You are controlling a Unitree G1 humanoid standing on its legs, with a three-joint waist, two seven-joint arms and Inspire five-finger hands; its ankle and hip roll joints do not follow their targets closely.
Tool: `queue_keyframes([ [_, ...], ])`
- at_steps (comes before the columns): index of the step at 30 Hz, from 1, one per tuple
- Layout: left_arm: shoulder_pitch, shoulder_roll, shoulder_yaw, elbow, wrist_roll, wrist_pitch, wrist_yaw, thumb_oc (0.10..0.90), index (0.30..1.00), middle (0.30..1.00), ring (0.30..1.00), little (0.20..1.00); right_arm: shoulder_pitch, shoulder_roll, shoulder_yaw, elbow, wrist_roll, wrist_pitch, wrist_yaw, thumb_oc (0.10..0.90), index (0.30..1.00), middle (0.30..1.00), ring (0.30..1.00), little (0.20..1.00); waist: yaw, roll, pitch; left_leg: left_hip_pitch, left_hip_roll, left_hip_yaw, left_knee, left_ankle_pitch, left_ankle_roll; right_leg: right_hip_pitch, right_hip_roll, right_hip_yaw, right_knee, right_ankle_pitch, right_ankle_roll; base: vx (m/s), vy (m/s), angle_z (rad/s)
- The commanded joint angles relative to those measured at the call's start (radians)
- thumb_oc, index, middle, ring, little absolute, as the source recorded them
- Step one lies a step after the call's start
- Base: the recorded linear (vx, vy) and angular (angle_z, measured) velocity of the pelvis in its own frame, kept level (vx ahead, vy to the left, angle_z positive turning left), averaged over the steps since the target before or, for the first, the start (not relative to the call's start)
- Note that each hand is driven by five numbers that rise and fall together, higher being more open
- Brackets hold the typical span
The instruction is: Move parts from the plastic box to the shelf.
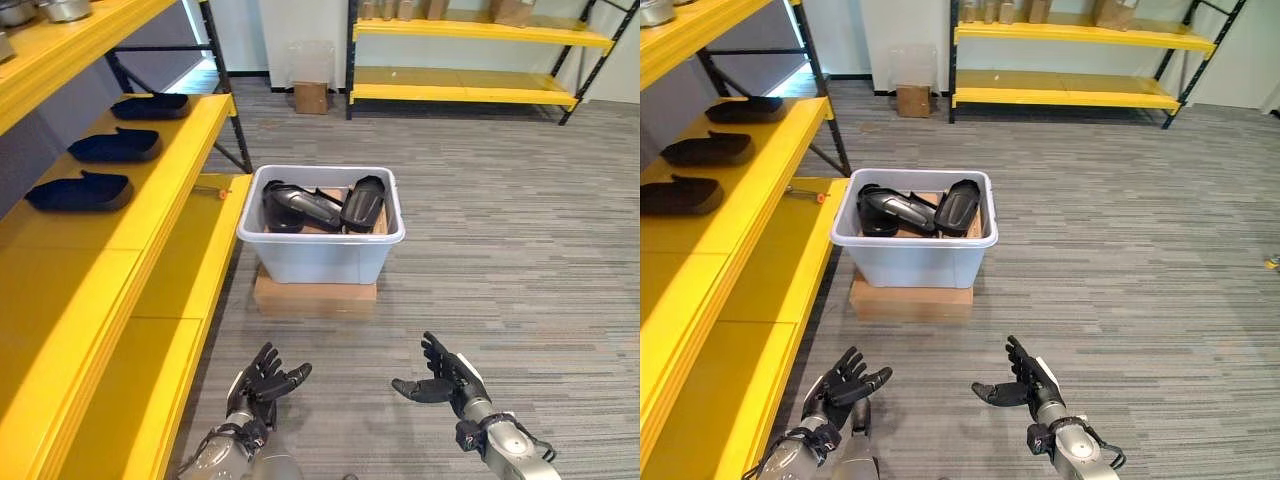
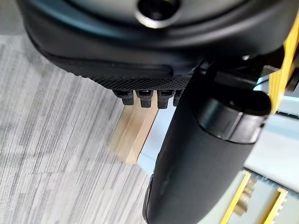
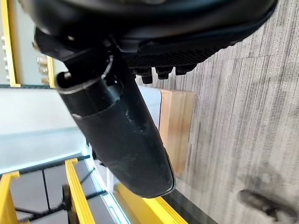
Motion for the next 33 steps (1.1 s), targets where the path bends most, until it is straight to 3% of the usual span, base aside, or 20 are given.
queue_keyframes([
  [1,-0.069,0.05,0.023,-0.127,0.023,-0.105,-0.025,0.9,1.0,1.0,1.0,1.0,-0.022,-0.004,-0.026,-0.1,0.012,-0.063,0.027,0.9,1.0,1.0,1.0,1.0,0.015,0.005,-0.059,0.115,0.019,0.063,0.024,-0.104,-0.009,-0.044,-0.313,0.085,0.021,0.047,0.118,0.19,0.231,-0.49],
  [7,-0.076,0.065,0.021,-0.14,0.031,-0.099,-0.022,0.9,1.0,1.0,1.0,1.0,-0.028,0.01,-0.022,-0.109,0.007,-0.056,0.035,0.9,1.0,1.0,1.0,1.0,0.014,-0.01,-0.073,0.093,-0.043,0.089,0.106,-0.185,0.027,-0.061,-0.383,0.095,0.045,0.1,0.156,0.12,0.193,-0.09],
  [10,-0.089,0.069,0.013,-0.144,0.041,-0.095,-0.011,0.9,1.0,1.0,1.0,1.0,-0.033,0.023,-0.012,-0.109,0.002,-0.054,0.032,0.9,1.0,1.0,1.0,1.0,0.004,-0.003,-0.07,0.103,-0.107,0.081,0.115,-0.223,0.079,-0.135,-0.409,0.141,0.2,0.206,0.157,0.09,0.234,0.09],
  [11,-0.089,0.069,0.013,-0.144,0.041,-0.095,-0.011,0.9,1.0,1.0,1.0,1.0,-0.033,0.023,-0.012,-0.109,0.002,-0.054,0.032,0.9,1.0,1.0,1.0,1.0,0.004,-0.004,-0.07,0.103,-0.107,0.082,0.115,-0.223,0.079,-0.136,-0.409,0.141,0.2,0.206,0.157,0.05,0.258,0.41],
  [13,-0.09,0.071,0.009,-0.146,0.057,-0.091,-0.004,0.9,1.0,1.0,1.0,1.0,-0.029,0.028,-0.007,-0.105,-0.008,-0.056,0.029,0.9,1.0,1.0,1.0,1.0,-0.012,0.024,-0.04,0.147,-0.145,0.073,0.089,-0.227,0.121,-0.239,-0.405,0.162,0.405,0.329,0.129,0.08,0.372,0.33],
  [14,-0.086,0.073,0.011,-0.154,0.072,-0.084,0.0,0.9,1.0,1.0,1.0,1.0,-0.025,0.03,-0.002,-0.109,-0.016,-0.057,0.027,0.9,1.0,1.0,1.0,1.0,-0.014,0.051,-0.016,0.196,-0.156,0.08,0.055,-0.233,0.141,-0.294,-0.416,0.096,0.498,0.31,0.114,0.15,0.367,0.2],
  [15,-0.082,0.073,0.015,-0.151,0.074,-0.082,-0.004,0.9,1.0,1.0,1.0,1.0,-0.025,0.032,-0.003,-0.108,-0.017,-0.056,0.027,0.9,1.0,1.0,1.0,1.0,-0.016,0.057,-0.015,0.217,-0.156,0.091,0.041,-0.24,0.145,-0.323,-0.416,0.054,0.498,0.279,0.11,0.29,0.276,0.2],
  [16,-0.08,0.071,0.016,-0.139,0.066,-0.079,-0.01,0.9,1.0,1.0,1.0,1.0,-0.026,0.03,-0.003,-0.104,-0.002,-0.054,0.031,0.9,1.0,1.0,1.0,1.0,-0.037,0.06,-0.013,0.26,-0.159,0.078,0.013,-0.245,0.139,-0.357,-0.35,0.038,0.427,0.187,0.1,0.21,0.077,-0.09],
  [18,-0.079,0.07,0.017,-0.134,0.064,-0.081,-0.012,0.9,1.0,1.0,1.0,1.0,-0.029,0.029,-0.002,-0.104,0.007,-0.055,0.032,0.9,1.0,1.0,1.0,1.0,-0.041,0.055,-0.014,0.273,-0.163,0.073,0.002,-0.247,0.135,-0.365,-0.321,0.028,0.353,0.172,0.101,0.19,-0.034,-0.18],
  [19,-0.08,0.07,0.017,-0.134,0.061,-0.083,-0.014,0.9,1.0,1.0,1.0,1.0,-0.032,0.027,-0.001,-0.101,0.012,-0.056,0.033,0.9,1.0,1.0,1.0,1.0,-0.047,0.044,-0.014,0.286,-0.176,0.069,-0.006,-0.252,0.132,-0.377,-0.304,0.028,0.262,0.17,0.109,0.16,-0.053,0.0],
  [20,-0.079,0.069,0.017,-0.134,0.061,-0.083,-0.014,0.9,1.0,1.0,1.0,1.0,-0.032,0.027,-0.001,-0.101,0.012,-0.056,0.033,0.9,1.0,1.0,1.0,1.0,-0.048,0.047,-0.011,0.292,-0.172,0.068,-0.008,-0.254,0.131,-0.368,-0.3,0.024,0.255,0.172,0.109,0.33,-0.138,0.16],
  [21,-0.087,0.065,0.022,-0.125,0.063,-0.087,-0.015,0.9,1.0,1.0,1.0,1.0,-0.04,0.023,0.007,-0.095,0.01,-0.052,0.036,0.9,1.0,1.0,1.0,1.0,-0.064,0.034,-0.007,0.337,-0.177,0.054,-0.031,-0.271,0.111,-0.397,-0.286,0.037,0.044,0.221,0.137,0.26,-0.108,0.15],
  [23,-0.092,0.061,0.02,-0.122,0.068,-0.091,-0.015,0.9,1.0,1.0,1.0,1.0,-0.04,0.02,0.008,-0.098,0.001,-0.052,0.036,0.9,1.0,1.0,1.0,1.0,-0.071,0.034,-0.005,0.353,-0.171,0.049,-0.032,-0.283,0.102,-0.404,-0.286,0.053,-0.011,0.246,0.147,0.26,-0.115,0.21],
  [27,-0.091,0.041,0.006,-0.112,0.064,-0.091,-0.029,0.9,1.0,1.0,1.0,1.0,-0.031,0.002,0.005,-0.107,-0.001,-0.047,0.042,0.9,1.0,1.0,1.0,1.0,-0.071,0.014,-0.034,0.402,-0.163,0.041,-0.031,-0.323,0.079,-0.349,-0.266,0.06,-0.043,0.267,0.14,0.29,-0.184,0.2],
  [29,-0.085,0.033,0.003,-0.12,0.059,-0.091,-0.032,0.9,1.0,1.0,1.0,1.0,-0.034,-0.016,-0.002,-0.114,0.007,-0.05,0.045,0.9,1.0,1.0,1.0,1.0,-0.076,0.024,-0.059,0.417,-0.121,0.019,-0.024,-0.306,0.056,-0.335,-0.222,0.068,-0.013,0.246,0.114,0.3,-0.238,0.31],
  [33,-0.092,0.028,0.002,-0.117,0.052,-0.094,-0.025,0.9,1.0,1.0,1.0,1.0,-0.045,-0.03,-0.007,-0.117,0.022,-0.058,0.039,0.9,1.0,1.0,1.0,1.0,-0.074,0.036,-0.075,0.416,-0.085,0.011,-0.005,-0.278,0.033,-0.33,-0.195,0.052,0.011,0.21,0.09,0.17,-0.169,0.31],
])
